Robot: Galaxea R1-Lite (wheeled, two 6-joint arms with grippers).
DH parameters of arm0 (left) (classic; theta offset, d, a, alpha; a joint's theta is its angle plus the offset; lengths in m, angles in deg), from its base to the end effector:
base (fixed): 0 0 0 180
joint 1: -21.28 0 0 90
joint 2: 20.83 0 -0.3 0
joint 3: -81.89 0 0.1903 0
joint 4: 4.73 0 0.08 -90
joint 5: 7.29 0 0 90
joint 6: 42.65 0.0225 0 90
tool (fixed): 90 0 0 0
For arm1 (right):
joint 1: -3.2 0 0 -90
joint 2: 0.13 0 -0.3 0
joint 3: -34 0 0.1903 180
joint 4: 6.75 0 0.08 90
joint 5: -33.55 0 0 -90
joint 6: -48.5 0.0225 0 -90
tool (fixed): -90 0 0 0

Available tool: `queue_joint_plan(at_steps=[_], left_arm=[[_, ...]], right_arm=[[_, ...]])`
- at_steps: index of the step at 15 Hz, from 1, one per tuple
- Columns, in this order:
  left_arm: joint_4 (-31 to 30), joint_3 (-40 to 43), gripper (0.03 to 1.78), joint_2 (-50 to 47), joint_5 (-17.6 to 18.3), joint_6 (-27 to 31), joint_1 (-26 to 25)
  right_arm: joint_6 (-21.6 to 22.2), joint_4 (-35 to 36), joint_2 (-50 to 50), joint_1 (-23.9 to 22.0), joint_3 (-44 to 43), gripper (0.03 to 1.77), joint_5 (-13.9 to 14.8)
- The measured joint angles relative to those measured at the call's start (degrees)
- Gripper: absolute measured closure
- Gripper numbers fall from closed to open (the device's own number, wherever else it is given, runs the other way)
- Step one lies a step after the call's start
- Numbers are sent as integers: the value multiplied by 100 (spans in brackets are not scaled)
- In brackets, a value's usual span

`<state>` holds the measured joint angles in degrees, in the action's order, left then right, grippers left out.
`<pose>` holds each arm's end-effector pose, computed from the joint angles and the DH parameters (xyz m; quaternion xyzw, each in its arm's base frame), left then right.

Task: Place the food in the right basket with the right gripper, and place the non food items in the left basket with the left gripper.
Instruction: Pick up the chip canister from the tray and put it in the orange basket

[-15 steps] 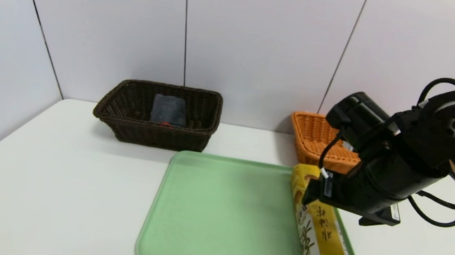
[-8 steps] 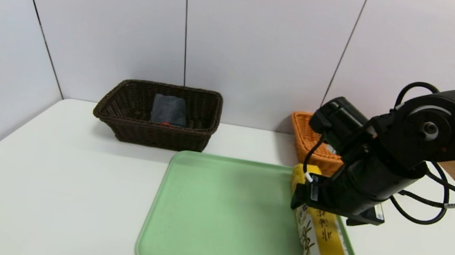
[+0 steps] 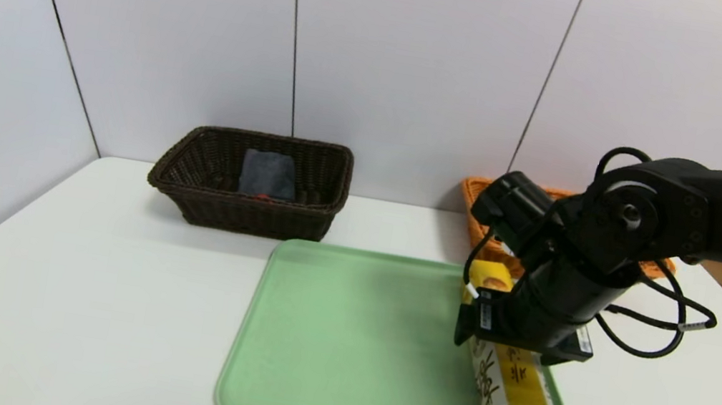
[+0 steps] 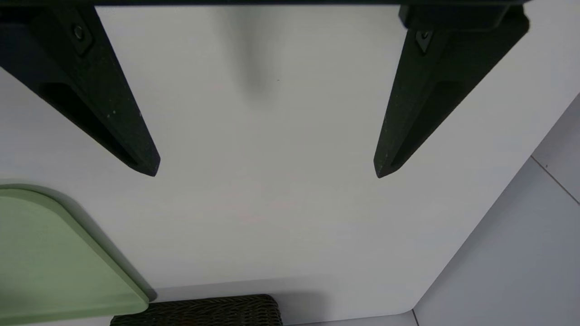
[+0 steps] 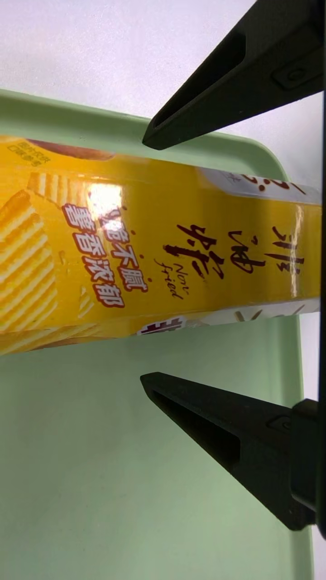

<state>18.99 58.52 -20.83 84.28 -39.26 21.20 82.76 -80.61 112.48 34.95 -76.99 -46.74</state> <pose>-0.0228 -0.0006 0.0749 0.0295 0.0027 -0.0131 0.9995 0.2836 0.1710 0.1726 0.0216 0.5916 -0.0242 0.8056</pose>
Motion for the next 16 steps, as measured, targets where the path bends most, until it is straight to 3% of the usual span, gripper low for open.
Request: queue_joint_plan(at_steps=[3, 7, 9, 16], left_arm=[[0, 0, 12, 0, 0, 0, 0], [0, 0, 12, 0, -1, -1, 0], [0, 0, 12, 0, 0, 2, 0], [-2, 0, 12, 0, -1, -1, 0]], right_arm=[[-9, -2, 59, -22, -9, 10, 0], [-11, -2, 102, -38, -18, 72, 5], [-9, 0, 117, -46, -20, 91, 5], [-16, 2, 139, -79, -20, 95, -9]])
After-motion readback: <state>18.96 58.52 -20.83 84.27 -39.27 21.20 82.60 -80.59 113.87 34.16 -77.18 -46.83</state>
